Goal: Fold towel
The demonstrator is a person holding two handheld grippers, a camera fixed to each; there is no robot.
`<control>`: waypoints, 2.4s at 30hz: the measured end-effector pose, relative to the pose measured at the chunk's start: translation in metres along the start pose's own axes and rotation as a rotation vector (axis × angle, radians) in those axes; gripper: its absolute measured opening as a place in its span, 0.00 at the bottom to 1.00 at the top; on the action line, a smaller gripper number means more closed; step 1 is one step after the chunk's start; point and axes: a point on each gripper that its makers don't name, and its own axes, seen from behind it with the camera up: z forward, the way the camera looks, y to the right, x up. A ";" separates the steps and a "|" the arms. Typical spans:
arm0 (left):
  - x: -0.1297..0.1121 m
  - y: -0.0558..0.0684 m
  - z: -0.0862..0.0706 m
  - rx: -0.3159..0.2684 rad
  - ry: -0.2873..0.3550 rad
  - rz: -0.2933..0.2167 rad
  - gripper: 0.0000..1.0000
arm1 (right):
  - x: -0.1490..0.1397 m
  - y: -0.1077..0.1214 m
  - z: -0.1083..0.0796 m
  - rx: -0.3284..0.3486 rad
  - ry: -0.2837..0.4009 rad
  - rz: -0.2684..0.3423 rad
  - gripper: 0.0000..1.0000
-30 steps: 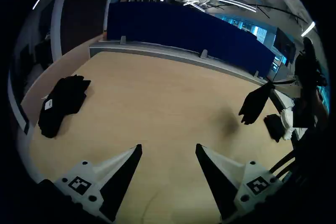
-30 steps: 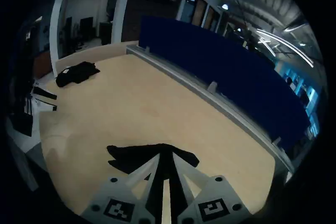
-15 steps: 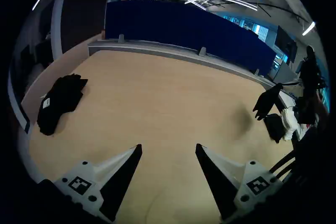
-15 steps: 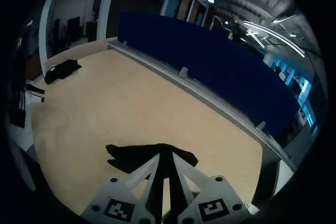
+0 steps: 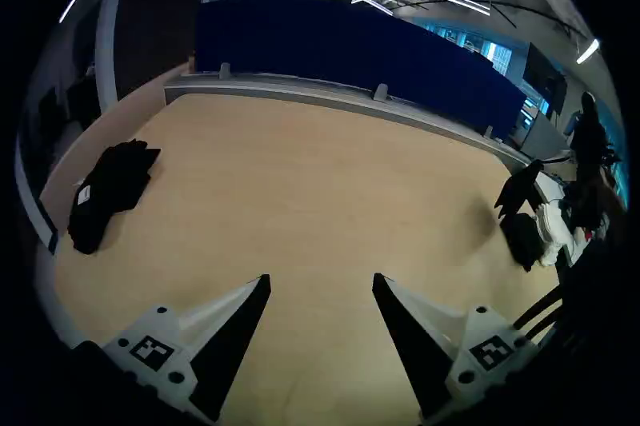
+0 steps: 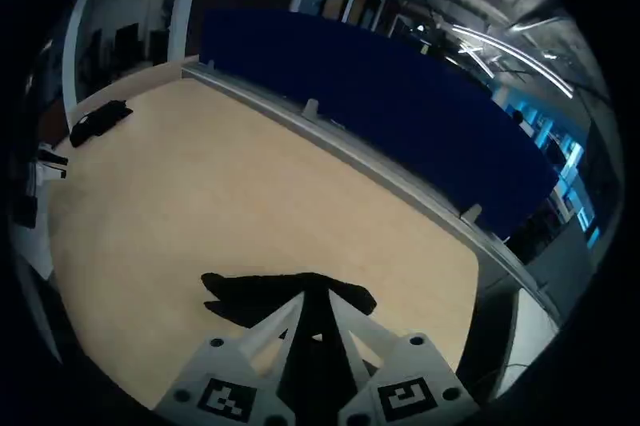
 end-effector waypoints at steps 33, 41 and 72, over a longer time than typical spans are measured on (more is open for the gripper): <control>-0.003 0.040 0.007 -0.037 -0.024 0.053 0.95 | -0.146 0.042 -0.055 -0.095 -0.153 0.137 0.06; -0.007 0.045 0.007 -0.043 -0.031 0.069 0.95 | -0.199 0.033 -0.063 -0.118 -0.199 0.217 0.06; -0.008 0.048 -0.003 -0.024 -0.030 0.092 0.95 | -0.289 0.006 -0.035 -0.148 -0.339 0.402 0.06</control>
